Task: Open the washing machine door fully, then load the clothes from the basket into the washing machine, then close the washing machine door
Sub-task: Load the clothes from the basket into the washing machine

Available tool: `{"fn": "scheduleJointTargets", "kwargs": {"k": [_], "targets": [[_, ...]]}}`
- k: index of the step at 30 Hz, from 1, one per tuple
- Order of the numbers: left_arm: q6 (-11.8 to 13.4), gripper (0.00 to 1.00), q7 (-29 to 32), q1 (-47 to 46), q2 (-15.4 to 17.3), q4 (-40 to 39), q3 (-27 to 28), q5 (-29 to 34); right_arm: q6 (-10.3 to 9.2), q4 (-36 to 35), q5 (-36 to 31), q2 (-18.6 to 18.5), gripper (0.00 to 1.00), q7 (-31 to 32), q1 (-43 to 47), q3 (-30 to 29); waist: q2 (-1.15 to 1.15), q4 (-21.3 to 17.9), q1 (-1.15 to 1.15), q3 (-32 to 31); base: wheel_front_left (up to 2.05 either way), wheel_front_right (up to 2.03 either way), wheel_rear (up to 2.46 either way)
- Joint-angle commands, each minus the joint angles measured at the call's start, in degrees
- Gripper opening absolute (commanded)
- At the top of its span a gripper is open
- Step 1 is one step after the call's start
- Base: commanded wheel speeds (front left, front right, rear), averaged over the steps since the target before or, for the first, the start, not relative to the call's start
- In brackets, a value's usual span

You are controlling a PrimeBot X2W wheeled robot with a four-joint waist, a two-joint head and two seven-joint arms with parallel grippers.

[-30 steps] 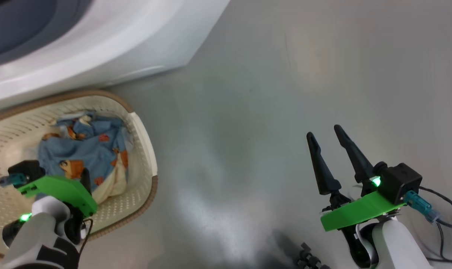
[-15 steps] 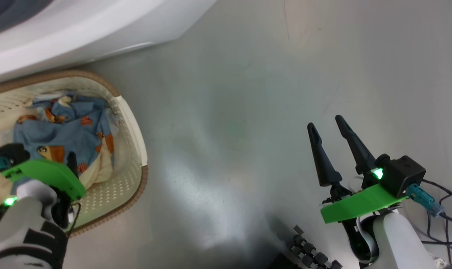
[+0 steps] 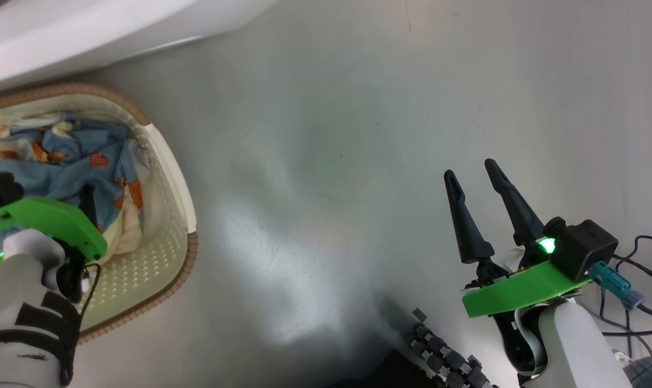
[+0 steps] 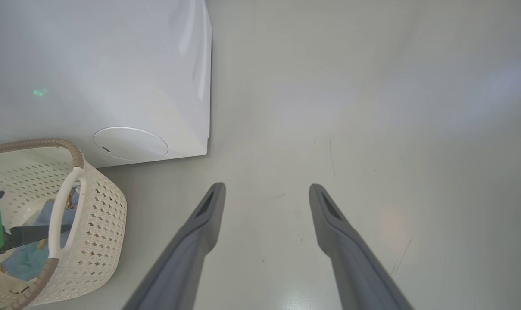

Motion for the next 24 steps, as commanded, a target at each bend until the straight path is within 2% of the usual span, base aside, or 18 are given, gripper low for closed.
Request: {"fn": "scheduleJointTargets", "kwargs": {"k": [1,7,12,24], "targets": [[0.47,1.00,-0.40,0.76,1.99,0.07,0.56,0.77,0.08,-1.17,0.93,-0.47,1.00,-0.68,1.12,0.84,0.00,-0.31,0.00,0.89,0.00,0.00,0.00],[0.98,1.00,-0.48,-0.43,2.66,0.28,-0.23,1.19,0.08,-1.55,0.94,-0.47,1.00,-0.68,1.13,0.56,0.00,-0.47,0.00,2.46,0.00,0.00,0.00],[3.00,1.00,-1.41,-1.56,3.02,0.40,-1.57,2.46,0.08,-1.98,0.84,-0.47,1.00,-0.68,1.22,0.45,0.00,-0.48,0.00,3.33,0.00,0.00,0.00],[5.50,1.00,-1.73,-2.93,2.72,0.58,-3.62,3.78,0.08,-2.74,0.61,-0.47,1.00,-0.68,1.31,-0.08,0.00,-0.84,0.00,4.78,0.00,0.00,0.00]]}}
